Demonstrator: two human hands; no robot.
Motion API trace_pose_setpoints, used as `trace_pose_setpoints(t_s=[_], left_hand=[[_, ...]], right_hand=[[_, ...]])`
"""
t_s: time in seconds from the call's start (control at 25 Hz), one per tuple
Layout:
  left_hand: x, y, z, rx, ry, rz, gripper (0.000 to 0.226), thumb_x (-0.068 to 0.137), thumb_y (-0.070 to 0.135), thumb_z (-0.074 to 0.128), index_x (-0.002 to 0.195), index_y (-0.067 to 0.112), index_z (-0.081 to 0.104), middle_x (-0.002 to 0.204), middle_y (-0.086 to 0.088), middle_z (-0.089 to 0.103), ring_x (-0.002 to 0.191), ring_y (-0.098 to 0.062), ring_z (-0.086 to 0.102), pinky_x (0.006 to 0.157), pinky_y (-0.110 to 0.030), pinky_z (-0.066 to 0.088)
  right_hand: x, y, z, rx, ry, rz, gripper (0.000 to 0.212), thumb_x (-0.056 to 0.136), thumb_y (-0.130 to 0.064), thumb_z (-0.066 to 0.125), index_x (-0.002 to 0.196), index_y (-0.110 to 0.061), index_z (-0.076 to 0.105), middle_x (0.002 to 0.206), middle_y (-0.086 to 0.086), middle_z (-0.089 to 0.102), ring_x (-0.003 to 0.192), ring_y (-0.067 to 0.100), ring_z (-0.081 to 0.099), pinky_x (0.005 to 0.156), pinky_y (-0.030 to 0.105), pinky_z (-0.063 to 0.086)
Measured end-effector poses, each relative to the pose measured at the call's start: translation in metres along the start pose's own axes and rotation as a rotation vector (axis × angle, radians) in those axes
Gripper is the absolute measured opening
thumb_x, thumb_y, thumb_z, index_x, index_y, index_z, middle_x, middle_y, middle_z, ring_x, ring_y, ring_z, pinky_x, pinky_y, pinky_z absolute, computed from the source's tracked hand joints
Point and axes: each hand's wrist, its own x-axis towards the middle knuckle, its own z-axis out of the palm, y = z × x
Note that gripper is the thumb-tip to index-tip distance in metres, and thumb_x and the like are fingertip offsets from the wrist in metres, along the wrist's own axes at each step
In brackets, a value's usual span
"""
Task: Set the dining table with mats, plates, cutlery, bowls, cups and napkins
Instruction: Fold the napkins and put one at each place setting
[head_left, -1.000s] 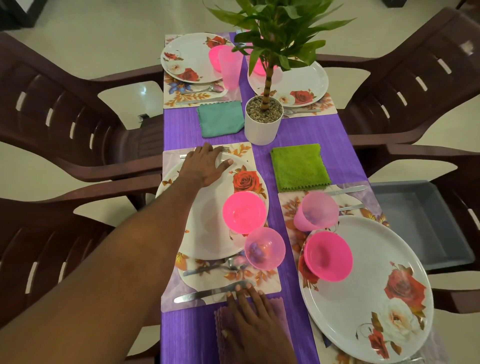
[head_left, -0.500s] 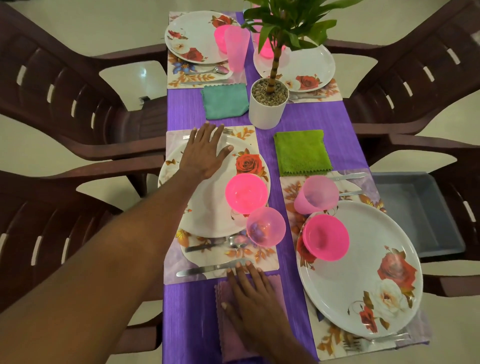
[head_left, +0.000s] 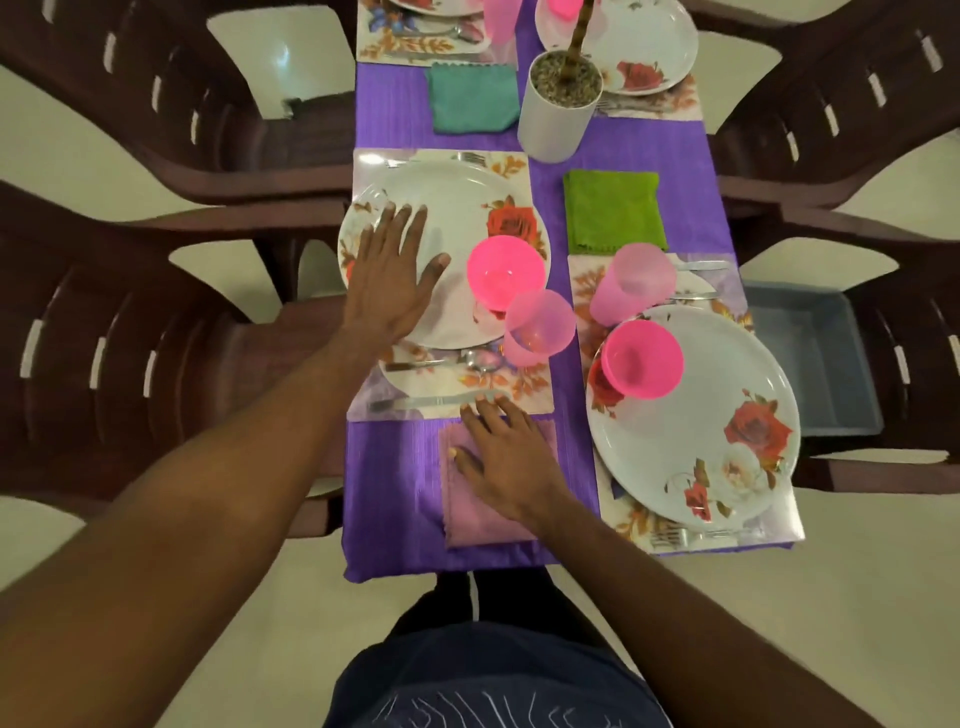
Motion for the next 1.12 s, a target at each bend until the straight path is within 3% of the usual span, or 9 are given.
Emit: trace_pose_setpoints(t_s=[0.32,0.6,0.8,0.96,1.12], left_hand=[[-0.13,0.028,-0.016,-0.062,0.068,-0.137,0.067,0.107,0.053,0.033,0.161,0.016,0.022,0.169,-0.006,0.019,0.157,-0.024,0.009,0.127,-0.049,0.009],[-0.21,0.043,-0.023,-0.07,0.087,-0.328,0.074,0.103,0.063,0.02,0.162,0.018,0.019,0.169,-0.004,0.017,0.158,-0.021,0.003,0.127,-0.042,0.001],[-0.269,0.052,-0.029,0.012,0.107,-0.425,0.076,0.101,0.065,0.016,0.163,0.021,0.016,0.17,-0.002,0.015,0.157,-0.02,0.006,0.128,-0.046,0.007],[-0.341,0.048,-0.048,0.069,0.19,-0.545,0.072,0.102,0.061,0.021,0.161,0.02,0.024,0.168,-0.004,0.024,0.157,-0.022,0.011,0.126,-0.045,0.01],[-0.427,0.035,-0.073,0.078,0.236,-0.681,0.069,0.104,0.062,0.021,0.162,0.025,0.016,0.169,-0.002,0.017,0.158,-0.02,0.004,0.126,-0.046,0.01]], right_hand=[[-0.003,-0.009,-0.016,-0.013,0.021,0.002,0.062,0.103,-0.056,0.034,0.155,-0.021,0.035,0.164,0.003,0.031,0.152,0.027,0.023,0.123,0.045,0.023],[0.002,-0.017,-0.028,0.032,0.036,0.002,0.059,0.102,-0.053,0.031,0.143,-0.015,0.049,0.145,0.01,0.053,0.132,0.031,0.049,0.111,0.046,0.038],[-0.019,-0.048,-0.029,0.101,0.259,-0.076,0.071,0.098,-0.054,0.023,0.153,-0.012,0.039,0.159,0.012,0.039,0.148,0.03,0.032,0.121,0.046,0.025],[-0.045,-0.089,-0.015,0.172,0.306,-0.179,0.064,0.105,-0.05,0.028,0.158,-0.015,0.03,0.165,0.008,0.027,0.154,0.024,0.021,0.125,0.046,0.016],[-0.074,-0.14,0.009,0.212,0.308,-0.301,0.062,0.105,-0.051,0.033,0.158,-0.018,0.031,0.165,0.004,0.028,0.154,0.022,0.02,0.126,0.046,0.013]])
